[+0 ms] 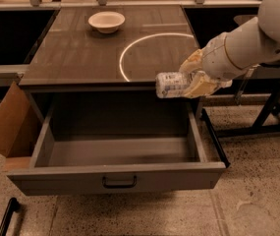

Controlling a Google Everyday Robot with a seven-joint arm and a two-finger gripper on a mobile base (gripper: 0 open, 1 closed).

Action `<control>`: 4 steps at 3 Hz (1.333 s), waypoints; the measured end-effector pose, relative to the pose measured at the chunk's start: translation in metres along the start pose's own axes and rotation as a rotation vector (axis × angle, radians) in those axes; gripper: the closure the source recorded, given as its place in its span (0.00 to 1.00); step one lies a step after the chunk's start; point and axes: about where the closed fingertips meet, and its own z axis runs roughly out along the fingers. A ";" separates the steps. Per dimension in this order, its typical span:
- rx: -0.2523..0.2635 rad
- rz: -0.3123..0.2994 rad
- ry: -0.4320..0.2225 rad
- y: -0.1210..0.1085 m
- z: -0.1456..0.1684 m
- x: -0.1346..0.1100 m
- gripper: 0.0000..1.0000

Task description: Pick blue plastic bottle from top drawer and place on counter

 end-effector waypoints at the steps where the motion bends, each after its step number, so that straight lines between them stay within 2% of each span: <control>1: 0.033 0.039 -0.016 -0.010 0.000 0.000 1.00; 2: 0.088 0.105 -0.073 -0.046 0.005 0.006 1.00; 3: 0.134 0.147 -0.120 -0.090 0.012 0.007 1.00; 4: 0.147 0.175 -0.133 -0.125 0.025 0.005 1.00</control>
Offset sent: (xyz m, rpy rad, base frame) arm 0.0990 -0.0198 0.0444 0.2640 -0.0849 -0.1545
